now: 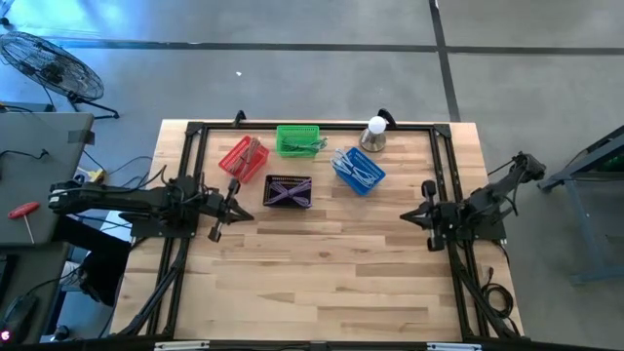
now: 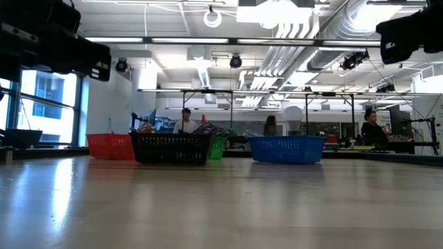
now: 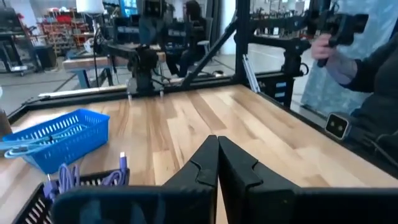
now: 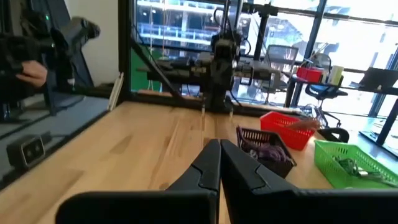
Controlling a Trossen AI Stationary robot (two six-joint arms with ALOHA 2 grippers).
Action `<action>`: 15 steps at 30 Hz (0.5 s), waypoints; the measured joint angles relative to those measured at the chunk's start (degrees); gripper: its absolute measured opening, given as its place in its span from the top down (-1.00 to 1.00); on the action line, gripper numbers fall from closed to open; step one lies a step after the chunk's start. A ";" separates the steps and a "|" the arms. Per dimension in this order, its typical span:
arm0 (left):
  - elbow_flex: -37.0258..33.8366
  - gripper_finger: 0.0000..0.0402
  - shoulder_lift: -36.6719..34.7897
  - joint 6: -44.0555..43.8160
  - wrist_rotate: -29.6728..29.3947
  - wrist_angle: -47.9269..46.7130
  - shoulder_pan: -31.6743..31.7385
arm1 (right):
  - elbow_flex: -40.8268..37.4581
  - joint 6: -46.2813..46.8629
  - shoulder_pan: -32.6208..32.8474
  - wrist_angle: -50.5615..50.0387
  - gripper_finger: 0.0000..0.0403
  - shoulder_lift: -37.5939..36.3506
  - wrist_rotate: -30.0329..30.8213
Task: Pick & Place USB Port
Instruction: Return to Home Position
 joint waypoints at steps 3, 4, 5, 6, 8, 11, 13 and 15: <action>-0.40 1.00 -0.16 -0.68 0.03 -1.95 0.00 | -1.15 -0.03 0.00 0.46 1.00 0.00 0.01; -0.42 1.00 -0.08 -0.70 0.15 -2.30 0.00 | -1.45 -0.04 0.00 0.48 1.00 0.00 0.04; -0.44 1.00 -0.01 -0.69 0.44 -2.84 0.00 | -1.75 -0.07 0.00 0.27 1.00 0.00 0.04; -0.47 1.00 -0.02 -0.65 0.71 -3.33 0.00 | -2.04 -0.15 0.00 0.04 1.00 0.00 0.10; -0.49 1.00 -0.08 -0.39 0.94 -3.88 0.00 | -2.69 -0.18 0.00 -0.02 1.00 0.00 0.22; -0.53 1.00 -0.08 0.46 1.63 -6.26 0.00 | -4.02 0.73 -0.49 0.04 1.00 0.00 0.50; -0.55 1.00 -0.08 1.06 2.89 -8.14 0.02 | -5.07 1.15 -1.13 1.87 1.00 0.29 0.18; -0.58 1.00 -0.08 1.05 4.97 -8.66 0.00 | -5.75 1.18 -1.75 3.77 1.00 0.81 -0.54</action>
